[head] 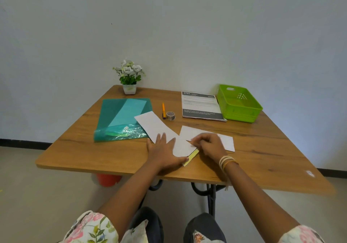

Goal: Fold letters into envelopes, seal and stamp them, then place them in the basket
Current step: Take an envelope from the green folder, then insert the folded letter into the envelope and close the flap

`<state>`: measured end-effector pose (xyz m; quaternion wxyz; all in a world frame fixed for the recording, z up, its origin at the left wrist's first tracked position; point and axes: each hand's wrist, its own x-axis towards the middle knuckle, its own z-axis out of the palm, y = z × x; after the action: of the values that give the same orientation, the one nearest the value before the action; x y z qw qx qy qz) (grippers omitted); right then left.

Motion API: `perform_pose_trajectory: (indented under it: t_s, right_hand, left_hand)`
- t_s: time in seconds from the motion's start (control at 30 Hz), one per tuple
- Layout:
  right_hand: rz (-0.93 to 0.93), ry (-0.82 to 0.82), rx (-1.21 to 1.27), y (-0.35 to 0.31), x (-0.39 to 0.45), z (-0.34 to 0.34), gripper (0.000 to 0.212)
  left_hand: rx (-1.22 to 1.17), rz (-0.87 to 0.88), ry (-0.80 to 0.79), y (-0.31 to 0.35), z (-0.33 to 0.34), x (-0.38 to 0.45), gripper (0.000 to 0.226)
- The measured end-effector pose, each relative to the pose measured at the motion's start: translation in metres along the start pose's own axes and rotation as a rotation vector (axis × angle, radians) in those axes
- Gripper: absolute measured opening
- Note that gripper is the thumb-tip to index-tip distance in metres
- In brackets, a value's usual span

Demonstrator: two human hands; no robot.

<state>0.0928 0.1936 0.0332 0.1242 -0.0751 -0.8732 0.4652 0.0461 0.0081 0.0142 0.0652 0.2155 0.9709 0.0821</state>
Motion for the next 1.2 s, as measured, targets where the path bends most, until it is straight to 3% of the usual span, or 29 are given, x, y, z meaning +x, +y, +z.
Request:
perform_pose_trajectory:
  t_s: [0.07,0.13,0.23,0.33,0.53,0.67,0.83,0.93,1.1,1.2]
  right_hand:
    - [0.021,0.111,-0.074,-0.003,0.019,-0.011,0.032]
    - [0.055,0.051,-0.328,-0.001,0.043,-0.025,0.025]
    - [0.238,-0.208,-0.676,0.002,0.066,-0.042,0.073]
    - [0.347,-0.326,-0.731,0.001,0.075,-0.051,0.091]
    - [0.419,-0.327,-0.656,0.013,0.072,-0.049,0.086]
    - [0.406,-0.254,-0.52,0.022,0.061,-0.051,0.076]
    - [0.342,-0.141,-0.221,0.032,0.043,-0.062,0.037]
    - [0.406,0.002,0.04,0.036,0.033,-0.075,0.035]
    - [0.432,0.11,0.219,0.045,0.022,-0.082,0.025]
    - [0.431,0.138,0.173,0.049,0.017,-0.078,0.039]
  left_hand:
    - [0.009,-0.008,-0.003,-0.002,-0.002,0.001,0.098]
    - [0.023,-0.004,0.008,-0.005,-0.002,0.001,0.096]
    - [0.001,-0.008,0.035,-0.003,-0.002,0.0,0.094]
    - [-0.046,-0.02,0.072,0.004,-0.001,-0.001,0.084]
    - [-0.297,0.019,0.293,0.015,0.009,-0.014,0.042]
    - [-0.343,0.111,0.414,0.023,0.014,-0.016,0.025]
    - [-0.242,0.415,0.433,0.03,0.023,-0.025,0.015]
    - [-0.264,0.548,0.42,0.034,0.025,-0.024,0.014]
    - [-0.248,0.544,0.398,0.05,0.017,-0.003,0.016]
    - [-0.237,0.495,0.396,0.062,0.013,0.013,0.02]
